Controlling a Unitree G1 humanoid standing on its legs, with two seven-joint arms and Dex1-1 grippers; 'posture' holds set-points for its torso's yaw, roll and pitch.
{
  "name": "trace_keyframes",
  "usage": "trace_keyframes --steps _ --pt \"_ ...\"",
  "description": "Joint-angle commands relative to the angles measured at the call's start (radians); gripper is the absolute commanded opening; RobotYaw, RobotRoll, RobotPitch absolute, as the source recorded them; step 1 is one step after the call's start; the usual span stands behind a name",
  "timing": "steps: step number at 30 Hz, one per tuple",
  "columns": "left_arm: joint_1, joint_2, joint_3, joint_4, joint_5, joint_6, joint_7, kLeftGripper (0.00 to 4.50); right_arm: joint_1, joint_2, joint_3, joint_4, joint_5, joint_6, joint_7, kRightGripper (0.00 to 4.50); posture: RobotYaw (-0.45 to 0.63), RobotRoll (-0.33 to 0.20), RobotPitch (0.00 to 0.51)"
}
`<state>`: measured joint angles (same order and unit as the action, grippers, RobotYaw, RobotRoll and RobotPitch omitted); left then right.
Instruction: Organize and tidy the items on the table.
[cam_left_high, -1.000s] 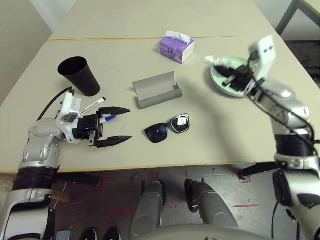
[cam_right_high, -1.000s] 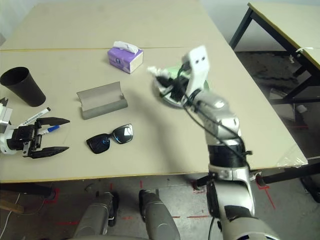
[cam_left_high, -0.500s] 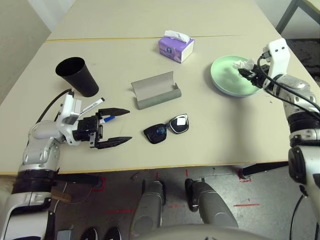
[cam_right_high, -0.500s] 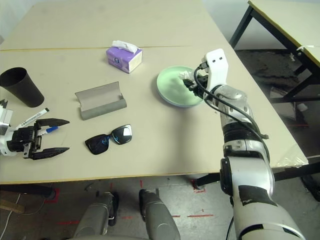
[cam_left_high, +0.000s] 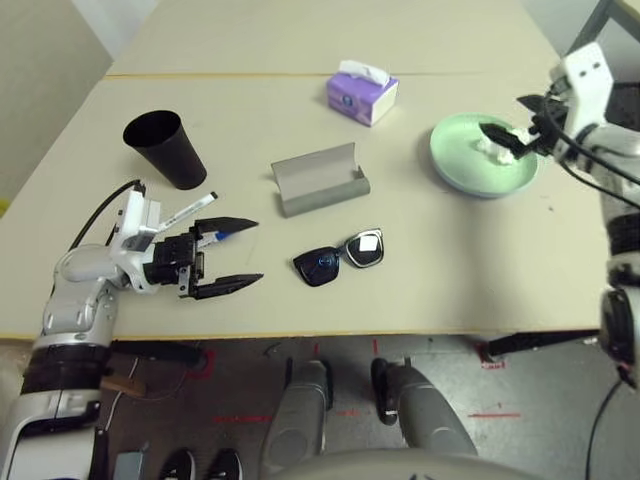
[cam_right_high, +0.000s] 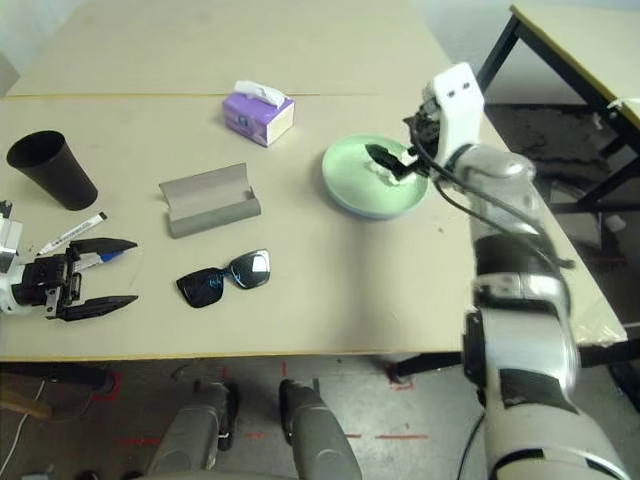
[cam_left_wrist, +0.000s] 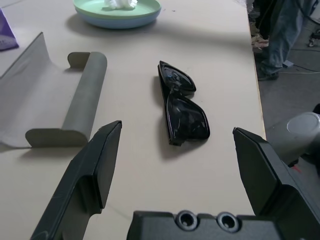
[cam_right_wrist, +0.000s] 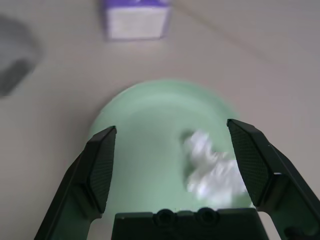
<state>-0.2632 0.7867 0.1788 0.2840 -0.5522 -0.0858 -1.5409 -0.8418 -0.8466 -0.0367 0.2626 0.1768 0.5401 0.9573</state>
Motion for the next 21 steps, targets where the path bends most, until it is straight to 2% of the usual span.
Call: trace_keyframes --steps 1,5,9,11,16,19,21 --pt "-0.011 0.004 -0.008 0.023 0.015 -0.010 -0.030 4.50 -0.066 -0.005 -0.042 -0.247 0.160 0.362 0.004 4.46 0.00 0.000 0.212" --pt "-0.032 -0.003 -0.015 0.045 0.023 -0.013 -0.040 4.50 -0.228 0.160 -0.165 -0.402 0.331 0.797 -0.136 4.46 -0.02 0.000 0.219" --pt "-0.045 -0.009 -0.020 0.057 0.029 -0.016 -0.045 4.50 -0.294 0.294 -0.174 -0.537 0.388 1.048 -0.225 4.46 -0.03 0.000 0.221" --pt "-0.049 -0.011 -0.020 0.063 0.033 -0.018 -0.047 4.50 -0.286 0.293 -0.084 -0.600 0.407 1.061 -0.236 4.46 -0.03 0.000 0.220" --pt "-0.051 -0.010 -0.016 0.069 0.037 -0.021 -0.051 4.50 -0.274 0.176 0.238 -0.674 0.396 0.939 -0.193 4.46 -0.03 0.000 0.217" --pt "-0.053 -0.008 -0.014 0.080 0.040 -0.026 -0.055 4.50 -0.312 0.110 0.442 -0.666 0.313 0.776 -0.137 4.46 -0.03 0.000 0.215" --pt "-0.055 -0.008 -0.014 0.086 0.043 -0.029 -0.057 4.50 -0.339 0.094 0.535 -0.647 0.267 0.696 -0.097 4.46 -0.03 0.000 0.213"
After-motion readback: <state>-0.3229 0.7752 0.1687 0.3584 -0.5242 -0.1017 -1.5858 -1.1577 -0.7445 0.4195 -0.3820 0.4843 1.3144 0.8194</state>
